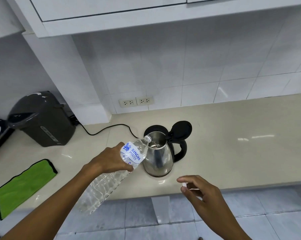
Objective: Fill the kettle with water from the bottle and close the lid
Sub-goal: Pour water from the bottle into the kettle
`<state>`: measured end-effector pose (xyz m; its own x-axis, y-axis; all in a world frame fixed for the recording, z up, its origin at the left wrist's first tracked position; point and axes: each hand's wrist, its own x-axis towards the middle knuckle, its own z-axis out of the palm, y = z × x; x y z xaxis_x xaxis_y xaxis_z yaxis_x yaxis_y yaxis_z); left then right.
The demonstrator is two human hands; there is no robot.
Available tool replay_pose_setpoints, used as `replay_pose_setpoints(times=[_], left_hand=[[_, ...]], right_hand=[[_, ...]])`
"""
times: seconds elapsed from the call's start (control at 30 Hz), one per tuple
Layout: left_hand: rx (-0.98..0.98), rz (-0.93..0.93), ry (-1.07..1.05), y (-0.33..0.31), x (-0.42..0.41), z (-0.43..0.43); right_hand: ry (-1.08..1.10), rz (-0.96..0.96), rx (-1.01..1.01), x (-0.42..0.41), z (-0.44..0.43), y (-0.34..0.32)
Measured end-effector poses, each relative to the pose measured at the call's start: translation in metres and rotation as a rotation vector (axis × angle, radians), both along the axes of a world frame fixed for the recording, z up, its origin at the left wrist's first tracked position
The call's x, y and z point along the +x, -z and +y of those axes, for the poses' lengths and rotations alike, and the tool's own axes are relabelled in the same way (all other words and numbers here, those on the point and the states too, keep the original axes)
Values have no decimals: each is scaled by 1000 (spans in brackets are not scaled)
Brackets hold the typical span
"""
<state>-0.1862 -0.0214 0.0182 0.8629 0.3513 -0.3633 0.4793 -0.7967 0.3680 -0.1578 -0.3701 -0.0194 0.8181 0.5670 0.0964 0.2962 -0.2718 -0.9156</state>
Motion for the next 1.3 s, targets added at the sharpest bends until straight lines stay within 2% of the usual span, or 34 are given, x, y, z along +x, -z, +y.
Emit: replay_pose_setpoints(times=[1.3], left_hand=[[19,16,8,-3,-6,-20]], right_hand=[[17,-44,39,8,-15,-6]])
